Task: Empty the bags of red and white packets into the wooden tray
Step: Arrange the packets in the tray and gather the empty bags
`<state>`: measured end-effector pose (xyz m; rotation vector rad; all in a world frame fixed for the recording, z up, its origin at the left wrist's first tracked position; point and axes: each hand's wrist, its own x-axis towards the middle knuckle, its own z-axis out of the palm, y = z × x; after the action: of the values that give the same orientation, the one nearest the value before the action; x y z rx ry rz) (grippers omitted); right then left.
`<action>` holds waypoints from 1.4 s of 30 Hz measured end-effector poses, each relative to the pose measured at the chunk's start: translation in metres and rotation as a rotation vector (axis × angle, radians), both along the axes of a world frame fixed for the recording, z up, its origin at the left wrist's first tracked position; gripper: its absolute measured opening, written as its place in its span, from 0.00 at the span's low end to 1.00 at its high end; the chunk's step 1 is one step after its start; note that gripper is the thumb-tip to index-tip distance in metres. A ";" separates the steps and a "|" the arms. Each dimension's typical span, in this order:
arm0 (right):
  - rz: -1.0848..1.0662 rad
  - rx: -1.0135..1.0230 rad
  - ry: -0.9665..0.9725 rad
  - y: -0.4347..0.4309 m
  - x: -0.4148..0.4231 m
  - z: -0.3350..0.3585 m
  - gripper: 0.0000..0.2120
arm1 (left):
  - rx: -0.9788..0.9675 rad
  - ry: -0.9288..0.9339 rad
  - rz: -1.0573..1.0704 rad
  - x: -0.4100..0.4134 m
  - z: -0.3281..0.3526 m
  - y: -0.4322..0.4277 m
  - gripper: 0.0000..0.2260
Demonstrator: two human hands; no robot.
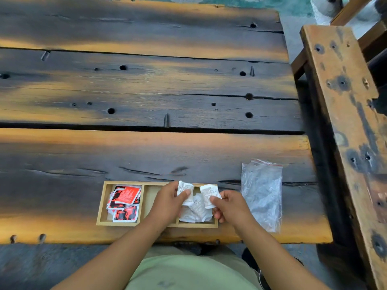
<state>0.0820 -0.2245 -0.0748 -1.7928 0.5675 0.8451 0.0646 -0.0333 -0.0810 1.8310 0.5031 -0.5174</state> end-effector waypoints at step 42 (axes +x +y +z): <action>0.401 -0.450 -0.138 0.017 -0.016 -0.003 0.18 | 0.457 0.066 -0.412 -0.011 -0.011 0.001 0.19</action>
<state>0.0656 -0.2076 -0.0775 -2.4102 0.3256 0.8977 0.0535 -0.0324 -0.0925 2.3830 0.2993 -0.7908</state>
